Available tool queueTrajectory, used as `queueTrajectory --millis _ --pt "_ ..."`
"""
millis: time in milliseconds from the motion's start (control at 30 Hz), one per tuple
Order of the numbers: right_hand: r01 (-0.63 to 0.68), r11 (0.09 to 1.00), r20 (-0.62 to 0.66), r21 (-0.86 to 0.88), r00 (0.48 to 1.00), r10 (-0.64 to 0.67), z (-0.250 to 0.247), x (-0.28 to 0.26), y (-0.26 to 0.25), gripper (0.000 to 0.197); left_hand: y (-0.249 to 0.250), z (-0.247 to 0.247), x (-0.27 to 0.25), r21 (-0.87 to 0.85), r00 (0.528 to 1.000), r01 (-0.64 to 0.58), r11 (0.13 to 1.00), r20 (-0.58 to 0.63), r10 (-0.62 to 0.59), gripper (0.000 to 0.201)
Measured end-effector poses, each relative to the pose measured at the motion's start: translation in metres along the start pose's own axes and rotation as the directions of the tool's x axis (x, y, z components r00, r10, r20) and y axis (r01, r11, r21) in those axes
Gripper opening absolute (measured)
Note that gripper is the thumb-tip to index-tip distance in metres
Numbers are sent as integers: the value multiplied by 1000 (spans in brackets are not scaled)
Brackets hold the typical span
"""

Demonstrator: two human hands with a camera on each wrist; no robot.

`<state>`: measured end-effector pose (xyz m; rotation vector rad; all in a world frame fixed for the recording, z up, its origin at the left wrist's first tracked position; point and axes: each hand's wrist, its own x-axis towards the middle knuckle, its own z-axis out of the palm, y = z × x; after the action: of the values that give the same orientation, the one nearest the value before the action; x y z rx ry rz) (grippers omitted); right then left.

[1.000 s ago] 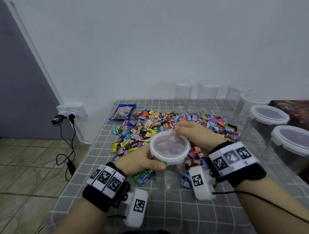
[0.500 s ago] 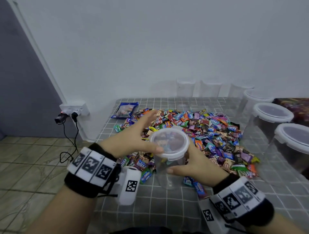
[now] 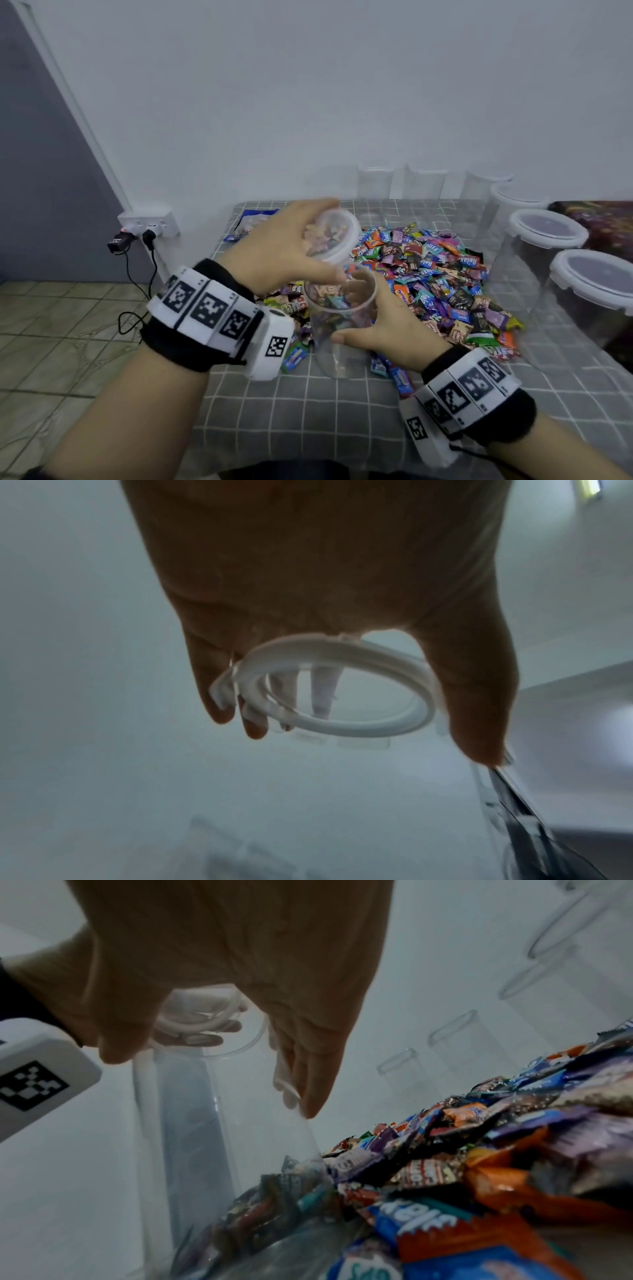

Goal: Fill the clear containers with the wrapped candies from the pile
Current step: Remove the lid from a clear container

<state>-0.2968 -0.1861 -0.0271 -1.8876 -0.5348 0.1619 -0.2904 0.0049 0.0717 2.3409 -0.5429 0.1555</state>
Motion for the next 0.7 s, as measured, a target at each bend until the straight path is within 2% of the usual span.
queueTrajectory --millis 100,200,267,333,400,467,600,700 --pt "-6 1000 4 10 1000 6 0 -1 -1 75 -18 -18 -11 -1 994 64 998 -89 -64 107" --pt "-25 1000 18 3 1000 25 1 0 -1 76 -52 -23 -31 91 972 236 967 -7 -236 115" --pt "-37 999 19 -10 999 37 1 0 -2 79 -83 -20 -46 228 903 404 886 54 -425 121" --pt "-38 999 3 -17 999 38 2 1 -2 76 -112 -13 -58 367 815 514 775 74 -575 113" --pt "-37 999 -9 -19 999 37 2 1 -3 76 -132 -3 -69 492 737 556 670 81 -671 107" --pt "-42 999 -7 -26 999 41 2 1 -4 78 -144 8 -77 555 679 575 601 87 -729 103" --pt "-55 998 3 -39 998 56 1 1 -2 83 -151 18 -82 560 650 607 563 58 -758 116" --pt "-63 997 50 -41 997 65 -3 -2 -5 85 -145 17 -77 575 619 598 558 111 -778 125"
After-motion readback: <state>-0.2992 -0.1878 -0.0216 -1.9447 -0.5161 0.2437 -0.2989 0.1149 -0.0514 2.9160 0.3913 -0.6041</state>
